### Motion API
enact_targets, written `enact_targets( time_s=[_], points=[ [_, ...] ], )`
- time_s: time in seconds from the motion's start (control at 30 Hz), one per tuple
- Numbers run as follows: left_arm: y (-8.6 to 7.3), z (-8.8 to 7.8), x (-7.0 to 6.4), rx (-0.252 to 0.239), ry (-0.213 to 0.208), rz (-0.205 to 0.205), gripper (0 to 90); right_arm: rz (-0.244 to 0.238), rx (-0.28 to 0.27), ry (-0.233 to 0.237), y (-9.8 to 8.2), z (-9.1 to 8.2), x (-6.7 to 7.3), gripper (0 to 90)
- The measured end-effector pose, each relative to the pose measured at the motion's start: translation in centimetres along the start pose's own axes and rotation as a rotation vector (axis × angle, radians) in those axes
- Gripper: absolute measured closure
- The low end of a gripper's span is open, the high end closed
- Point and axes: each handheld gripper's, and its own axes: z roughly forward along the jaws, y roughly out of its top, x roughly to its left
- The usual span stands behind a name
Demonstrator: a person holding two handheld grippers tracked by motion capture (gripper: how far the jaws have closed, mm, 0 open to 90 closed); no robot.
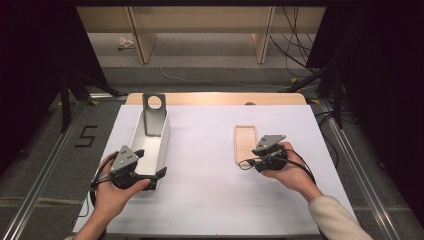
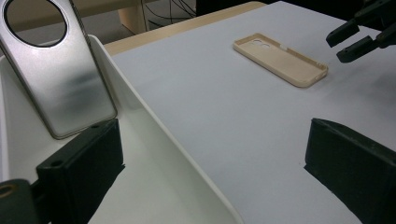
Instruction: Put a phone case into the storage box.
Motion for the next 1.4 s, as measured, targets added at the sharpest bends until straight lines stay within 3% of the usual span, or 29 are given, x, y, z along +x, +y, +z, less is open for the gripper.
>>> enact_targets(
  time_s=[0.13,0.3,0.53,0.97,1.4],
  points=[
    [0.0,0.1,0.0,0.0,-0.002,-0.001,3.7,-0.032,0.069,0.007,0.2,0.7,-0.4,44.4],
    [0.0,0.0,0.0,-0.004,-0.002,-0.003,3.7,-0.09,0.135,0.018,0.7,1.1,-0.8,38.0],
    [0.0,0.0,0.0,-0.004,-0.003,-0.004,3.7,-0.126,0.214,0.026,1.1,1.8,-1.1,28.5],
    [0.0,0.1,-0.1,-0.004,-0.008,-0.004,3.7,-0.246,0.345,0.038,2.2,3.6,-1.2,27.7],
    [0.0,0.1,-0.1,-0.003,-0.012,-0.004,3.7,-0.317,0.438,0.023,3.2,4.7,-1.4,28.8]
  ],
)
